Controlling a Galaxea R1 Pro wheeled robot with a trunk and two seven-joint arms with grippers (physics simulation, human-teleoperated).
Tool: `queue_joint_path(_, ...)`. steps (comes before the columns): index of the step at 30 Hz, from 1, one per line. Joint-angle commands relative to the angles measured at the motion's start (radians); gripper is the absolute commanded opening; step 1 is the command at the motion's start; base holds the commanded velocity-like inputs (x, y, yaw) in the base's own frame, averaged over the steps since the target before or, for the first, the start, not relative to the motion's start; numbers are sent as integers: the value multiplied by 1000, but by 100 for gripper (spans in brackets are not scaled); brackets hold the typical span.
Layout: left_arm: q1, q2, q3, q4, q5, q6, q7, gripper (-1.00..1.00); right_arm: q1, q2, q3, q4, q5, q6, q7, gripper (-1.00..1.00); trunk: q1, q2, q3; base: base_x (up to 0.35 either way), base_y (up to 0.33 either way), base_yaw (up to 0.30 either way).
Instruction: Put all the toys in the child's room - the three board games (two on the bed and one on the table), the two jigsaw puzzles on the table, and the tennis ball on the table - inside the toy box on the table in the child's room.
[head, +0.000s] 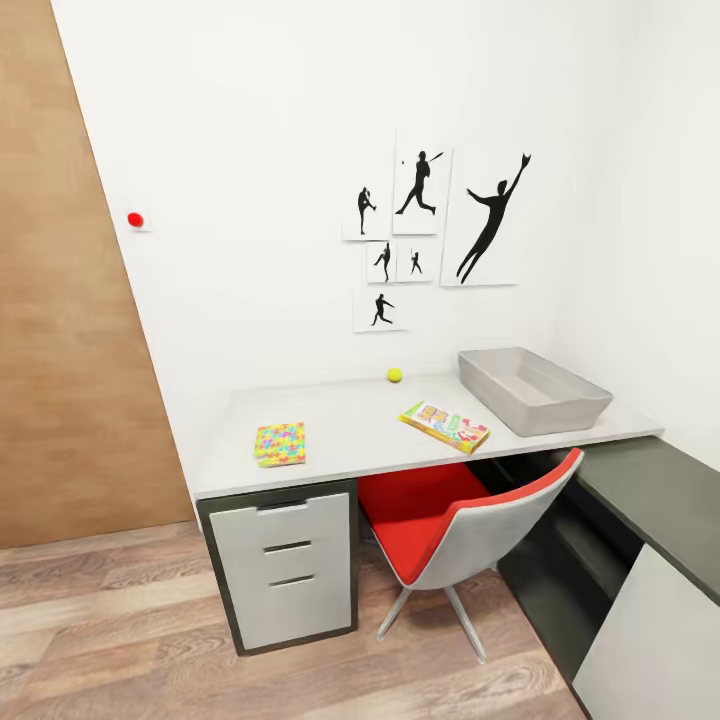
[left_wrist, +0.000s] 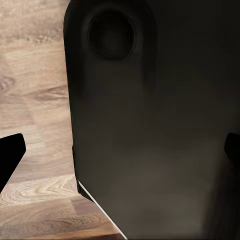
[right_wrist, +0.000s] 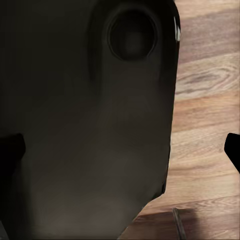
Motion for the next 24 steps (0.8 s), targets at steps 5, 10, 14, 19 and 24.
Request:
queue_joint_path(5, -2, -15, -1, -2, 0, -5, 0, 100, -2, 17, 4, -2, 7, -2, 4, 100, 0, 0, 0, 0, 0, 0)
queue_joint_path(10, -2, -14, 0, -2, 0, -5, 0, 100, -2, 27, 2, -2, 4, 1, 4, 100, 0, 0, 0, 0, 0, 0)
queue_joint_path(14, -2, -10, 0, -2, 0, -5, 0, 100, -2, 38, 2, -2, 2, 1, 3, 100, 0, 0, 0, 0, 0, 0)
queue_joint_path(19, -2, -7, -1, -2, 0, -5, 0, 100, -2, 42, 1, -2, 1, 1, 3, 100, 0, 0, 0, 0, 0, 0)
queue_joint_path(24, -2, -7, 0, -2, 0, -5, 0, 100, -2, 43, -1, -2, -7, 2, 3, 100, 0, 0, -2, 0, 0, -74)
